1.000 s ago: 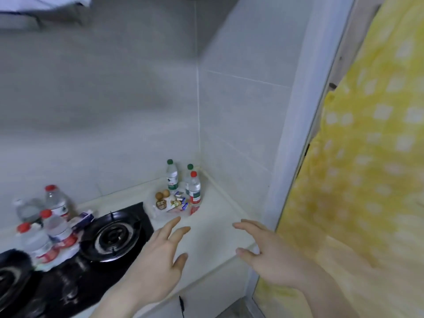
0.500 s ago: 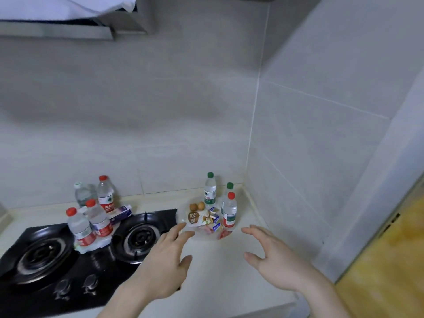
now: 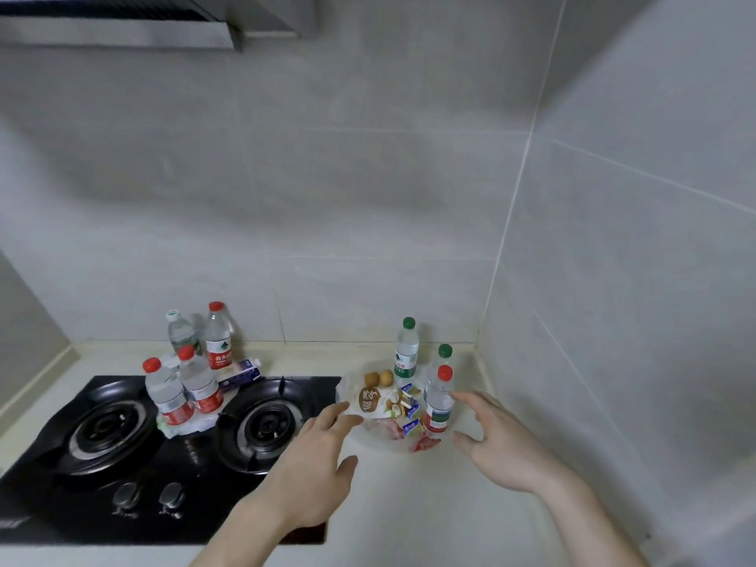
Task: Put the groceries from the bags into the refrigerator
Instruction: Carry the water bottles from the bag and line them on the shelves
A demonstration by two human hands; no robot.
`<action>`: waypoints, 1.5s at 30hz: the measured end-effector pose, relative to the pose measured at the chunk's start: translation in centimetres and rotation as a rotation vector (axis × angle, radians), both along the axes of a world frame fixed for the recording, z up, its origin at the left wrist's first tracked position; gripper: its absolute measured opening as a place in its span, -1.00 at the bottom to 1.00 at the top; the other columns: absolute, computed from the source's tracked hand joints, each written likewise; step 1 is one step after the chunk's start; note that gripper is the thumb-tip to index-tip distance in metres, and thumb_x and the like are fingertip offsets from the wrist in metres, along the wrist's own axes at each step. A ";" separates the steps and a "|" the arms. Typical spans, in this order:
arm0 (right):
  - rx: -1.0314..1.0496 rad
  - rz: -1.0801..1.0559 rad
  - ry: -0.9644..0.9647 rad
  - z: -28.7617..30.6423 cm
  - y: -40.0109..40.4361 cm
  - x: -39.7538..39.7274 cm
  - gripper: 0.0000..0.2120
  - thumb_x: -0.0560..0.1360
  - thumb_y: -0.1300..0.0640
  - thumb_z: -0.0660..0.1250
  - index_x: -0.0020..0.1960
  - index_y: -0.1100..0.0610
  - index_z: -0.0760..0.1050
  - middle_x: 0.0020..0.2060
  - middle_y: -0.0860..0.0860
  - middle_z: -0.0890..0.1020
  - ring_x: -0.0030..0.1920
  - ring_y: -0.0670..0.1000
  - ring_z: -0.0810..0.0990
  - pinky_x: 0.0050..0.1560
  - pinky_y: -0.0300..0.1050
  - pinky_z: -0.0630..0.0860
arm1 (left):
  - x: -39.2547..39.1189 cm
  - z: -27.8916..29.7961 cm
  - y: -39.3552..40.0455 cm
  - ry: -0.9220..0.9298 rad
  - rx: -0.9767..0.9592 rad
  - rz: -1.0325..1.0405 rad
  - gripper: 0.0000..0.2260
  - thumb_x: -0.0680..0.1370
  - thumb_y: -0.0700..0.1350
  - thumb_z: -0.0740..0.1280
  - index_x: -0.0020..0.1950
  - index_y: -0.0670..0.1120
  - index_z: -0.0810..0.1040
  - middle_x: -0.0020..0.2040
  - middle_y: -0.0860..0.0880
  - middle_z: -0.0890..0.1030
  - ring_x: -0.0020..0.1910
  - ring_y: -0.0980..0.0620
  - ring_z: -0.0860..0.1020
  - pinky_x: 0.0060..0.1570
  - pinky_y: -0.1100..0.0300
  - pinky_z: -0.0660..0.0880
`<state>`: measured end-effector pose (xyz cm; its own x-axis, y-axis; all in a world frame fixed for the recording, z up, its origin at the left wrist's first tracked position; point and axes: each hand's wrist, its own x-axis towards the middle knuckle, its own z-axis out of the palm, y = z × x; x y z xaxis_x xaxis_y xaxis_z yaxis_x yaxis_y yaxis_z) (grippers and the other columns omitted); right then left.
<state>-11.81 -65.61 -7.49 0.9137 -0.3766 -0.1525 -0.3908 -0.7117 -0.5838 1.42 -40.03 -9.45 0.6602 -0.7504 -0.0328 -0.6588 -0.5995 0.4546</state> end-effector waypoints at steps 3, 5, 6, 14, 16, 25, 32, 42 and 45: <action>0.008 -0.028 0.013 -1.2 -1.0 2.3 -0.42 0.61 -0.03 0.33 0.57 -0.06 0.23 0.51 -0.15 0.29 0.42 -0.08 0.42 0.30 -0.28 0.31 | 2.1 -0.6 -1.0 0.015 0.004 -0.011 -0.50 0.60 -0.04 0.24 0.55 0.11 0.27 0.59 0.13 0.16 0.53 0.04 0.22 0.52 0.18 0.19; 0.026 -0.051 0.012 -1.9 -1.7 3.6 -0.41 0.60 -0.03 0.34 0.57 -0.06 0.23 0.51 -0.15 0.28 0.40 -0.07 0.44 0.32 -0.22 0.36 | 3.4 -1.1 -1.9 0.028 0.008 -0.029 -0.49 0.60 -0.05 0.23 0.56 0.11 0.26 0.58 0.13 0.17 0.52 0.03 0.23 0.50 0.19 0.20; 0.035 -0.064 0.011 -2.3 -2.1 4.3 -0.41 0.59 -0.03 0.34 0.56 -0.07 0.23 0.51 -0.15 0.29 0.38 -0.07 0.45 0.31 -0.21 0.38 | 4.0 -1.4 -2.4 0.032 0.015 -0.038 -0.50 0.61 -0.05 0.23 0.56 0.10 0.26 0.58 0.13 0.17 0.51 0.03 0.24 0.49 0.18 0.22; 0.037 -0.147 0.010 -5.2 -4.6 7.1 -0.41 0.59 0.01 0.36 0.55 -0.03 0.24 0.51 -0.11 0.28 0.37 -0.01 0.51 0.27 -0.17 0.44 | 9.2 -3.3 -8.1 0.107 0.083 -0.105 -0.52 0.58 -0.09 0.25 0.52 0.03 0.35 0.55 0.06 0.25 0.49 -0.05 0.32 0.49 0.05 0.25; 0.016 -0.132 0.026 -5.7 -5.3 8.0 -0.40 0.58 -0.01 0.35 0.57 -0.04 0.23 0.52 -0.11 0.28 0.36 0.00 0.50 0.29 -0.14 0.45 | 10.6 -3.5 -10.4 0.128 0.074 -0.105 -0.52 0.56 -0.11 0.26 0.49 0.01 0.38 0.51 0.03 0.31 0.46 -0.04 0.37 0.47 0.03 0.30; -0.084 -0.036 0.117 -8.4 -8.7 12.9 -0.38 0.59 0.07 0.30 0.61 0.03 0.21 0.58 -0.09 0.22 0.52 -0.02 0.34 0.42 -0.17 0.36 | 13.5 -4.4 -20.1 0.229 0.095 -0.060 -0.48 0.53 -0.17 0.23 0.52 0.01 0.34 0.49 0.03 0.32 0.36 -0.06 0.46 0.31 0.13 0.43; -0.125 -0.067 0.070 -11.7 -9.8 13.8 -0.45 0.52 0.29 0.28 0.46 -0.07 0.43 0.40 -0.18 0.41 0.23 -0.02 0.59 0.17 -0.16 0.55 | 15.5 -5.9 -26.4 0.210 0.177 -0.133 -0.29 0.49 -0.39 0.24 0.60 0.01 0.19 0.59 -0.05 0.15 0.47 -0.17 0.37 0.38 0.03 0.43; -0.028 -0.270 0.007 -14.5 -12.8 12.8 -0.60 0.40 0.28 0.25 0.11 -0.11 0.59 -0.01 -0.13 0.66 -0.04 -0.08 0.64 -0.01 -0.12 0.60 | 15.5 -9.1 -31.0 0.135 0.215 -0.278 -0.33 0.49 -0.44 0.27 0.51 0.07 0.33 0.53 0.06 0.29 0.30 0.02 0.52 0.25 0.09 0.53; -0.012 -0.286 -0.003 -16.6 -14.6 12.8 -0.65 0.38 0.21 0.25 0.04 -0.16 0.55 -0.13 -0.11 0.67 -0.11 -0.04 0.67 -0.06 0.00 0.64 | 15.3 -9.9 -31.0 0.098 0.156 -0.190 -0.51 0.51 -0.40 0.28 0.35 0.03 0.42 0.31 0.04 0.46 0.00 0.10 0.51 -0.04 0.18 0.47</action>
<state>1.03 -80.24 -24.12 0.7704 -0.6212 -0.1437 -0.5751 -0.5797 -0.5773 16.68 -71.06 -19.36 0.4956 -0.8415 -0.2151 -0.7237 -0.5370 0.4334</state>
